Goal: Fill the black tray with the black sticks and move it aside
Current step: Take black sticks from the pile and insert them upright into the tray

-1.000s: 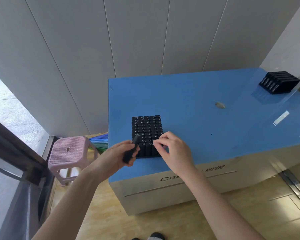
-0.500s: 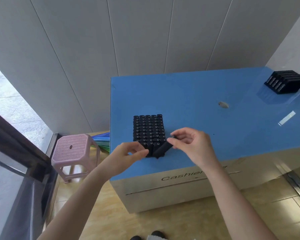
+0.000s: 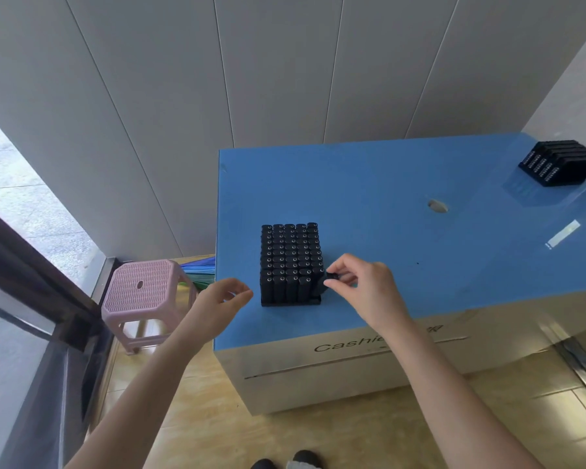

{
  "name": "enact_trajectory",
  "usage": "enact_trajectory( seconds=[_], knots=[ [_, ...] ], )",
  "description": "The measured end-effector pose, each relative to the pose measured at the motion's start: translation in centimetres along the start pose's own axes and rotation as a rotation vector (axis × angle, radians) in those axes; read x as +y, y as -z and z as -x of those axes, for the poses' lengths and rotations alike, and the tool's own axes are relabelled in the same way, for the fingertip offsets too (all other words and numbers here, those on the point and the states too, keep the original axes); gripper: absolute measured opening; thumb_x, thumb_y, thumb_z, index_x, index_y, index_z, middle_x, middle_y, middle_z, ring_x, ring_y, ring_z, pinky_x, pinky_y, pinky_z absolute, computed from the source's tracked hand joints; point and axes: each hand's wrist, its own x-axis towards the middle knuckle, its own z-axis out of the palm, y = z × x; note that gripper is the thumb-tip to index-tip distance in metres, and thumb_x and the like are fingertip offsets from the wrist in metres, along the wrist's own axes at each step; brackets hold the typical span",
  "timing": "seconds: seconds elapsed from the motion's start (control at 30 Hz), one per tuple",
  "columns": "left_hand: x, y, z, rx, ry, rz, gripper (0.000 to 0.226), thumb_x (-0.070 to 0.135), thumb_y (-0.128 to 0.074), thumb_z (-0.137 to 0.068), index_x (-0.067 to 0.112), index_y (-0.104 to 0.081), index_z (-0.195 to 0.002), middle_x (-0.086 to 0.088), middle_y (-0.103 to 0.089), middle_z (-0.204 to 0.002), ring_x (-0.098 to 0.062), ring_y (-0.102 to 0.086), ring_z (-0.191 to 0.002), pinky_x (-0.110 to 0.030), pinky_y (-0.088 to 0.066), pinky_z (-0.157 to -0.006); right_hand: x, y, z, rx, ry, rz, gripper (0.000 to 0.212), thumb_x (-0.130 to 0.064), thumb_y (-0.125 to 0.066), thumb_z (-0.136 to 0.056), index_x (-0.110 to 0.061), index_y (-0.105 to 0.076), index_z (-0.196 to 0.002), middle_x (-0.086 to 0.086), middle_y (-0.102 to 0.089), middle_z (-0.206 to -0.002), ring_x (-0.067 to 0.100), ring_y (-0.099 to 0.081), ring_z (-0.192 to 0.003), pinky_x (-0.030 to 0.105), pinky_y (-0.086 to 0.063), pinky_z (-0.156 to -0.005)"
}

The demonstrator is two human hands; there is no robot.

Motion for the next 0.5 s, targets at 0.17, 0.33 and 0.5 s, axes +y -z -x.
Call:
enact_trajectory(
  seconds=[0.17, 0.33, 0.5],
  knots=[
    [-0.2, -0.2, 0.2, 0.01, 0.024, 0.013, 0.007, 0.018, -0.052, -0.094, 0.016, -0.059, -0.097, 0.006, -0.057, -0.097, -0.02, -0.056, -0.096, -0.04, -0.048, -0.092, 0.7, -1.1, -0.1, -0.042, 0.099, 0.039, 0.008, -0.014, -0.072, -0.079, -0.012, -0.07, -0.086, -0.003, -0.071, -0.082, 0.009, -0.064, -0.07, 0.016, -0.05, -0.071],
    [-0.4, -0.5, 0.2, 0.029, 0.035, 0.026, 0.009, 0.014, -0.051, -0.094, 0.015, -0.056, -0.101, 0.002, -0.056, -0.102, -0.02, -0.054, -0.098, -0.036, -0.046, -0.09, 1.4, -1.9, -0.5, 0.015, 0.246, 0.133, 0.007, -0.016, -0.073, -0.079, -0.014, -0.072, -0.086, -0.007, -0.06, -0.085, 0.006, -0.051, -0.064, 0.019, -0.042, -0.058],
    [-0.9, -0.4, -0.1, 0.048, 0.058, 0.092, 0.019, 0.009, -0.047, -0.094, 0.017, -0.048, -0.11, 0.001, -0.054, -0.111, -0.019, -0.052, -0.104, -0.033, -0.044, -0.091, 1.7, -2.4, -0.1, 0.095, 0.275, 0.136, 0.014, -0.029, -0.065, -0.083, -0.022, -0.072, -0.093, -0.011, -0.052, -0.085, 0.005, -0.049, -0.069, 0.015, -0.042, -0.055]
  ],
)
